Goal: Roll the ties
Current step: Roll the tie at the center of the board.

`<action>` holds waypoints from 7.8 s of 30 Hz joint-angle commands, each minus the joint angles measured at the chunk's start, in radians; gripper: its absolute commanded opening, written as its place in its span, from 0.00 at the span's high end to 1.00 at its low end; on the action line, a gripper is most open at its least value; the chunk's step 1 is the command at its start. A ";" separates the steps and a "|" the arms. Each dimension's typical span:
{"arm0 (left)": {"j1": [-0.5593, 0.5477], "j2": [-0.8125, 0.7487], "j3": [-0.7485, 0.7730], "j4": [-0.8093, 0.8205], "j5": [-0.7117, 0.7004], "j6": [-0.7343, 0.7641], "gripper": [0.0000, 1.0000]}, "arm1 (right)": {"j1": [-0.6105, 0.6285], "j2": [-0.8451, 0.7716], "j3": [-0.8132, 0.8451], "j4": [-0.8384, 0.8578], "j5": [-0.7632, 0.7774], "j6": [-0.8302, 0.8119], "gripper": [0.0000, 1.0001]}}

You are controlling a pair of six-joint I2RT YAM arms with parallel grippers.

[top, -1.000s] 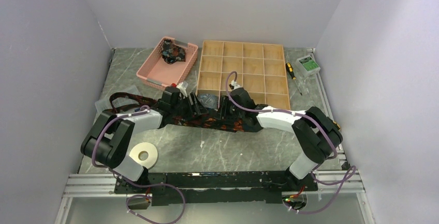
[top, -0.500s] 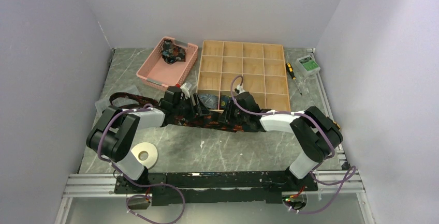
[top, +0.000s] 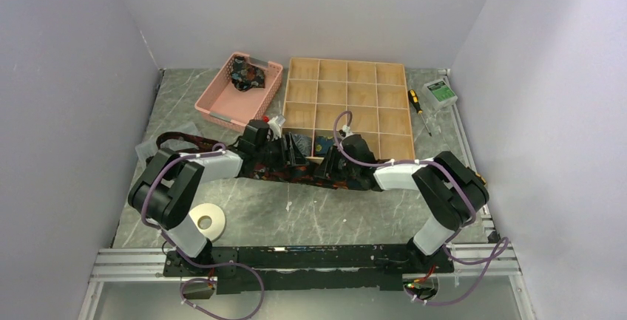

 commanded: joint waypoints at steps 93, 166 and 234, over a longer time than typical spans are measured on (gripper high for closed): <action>-0.601 0.776 1.472 -1.523 -0.939 0.069 0.37 | -0.188 -0.929 -0.447 -0.437 0.216 -0.003 0.44; -0.089 0.028 0.151 -0.135 0.026 0.152 0.32 | -0.098 -0.278 -0.161 -0.147 0.010 -0.040 0.63; -0.473 0.656 1.205 -1.709 -1.082 0.045 0.97 | -0.161 -0.789 -0.281 -0.477 0.187 -0.125 0.42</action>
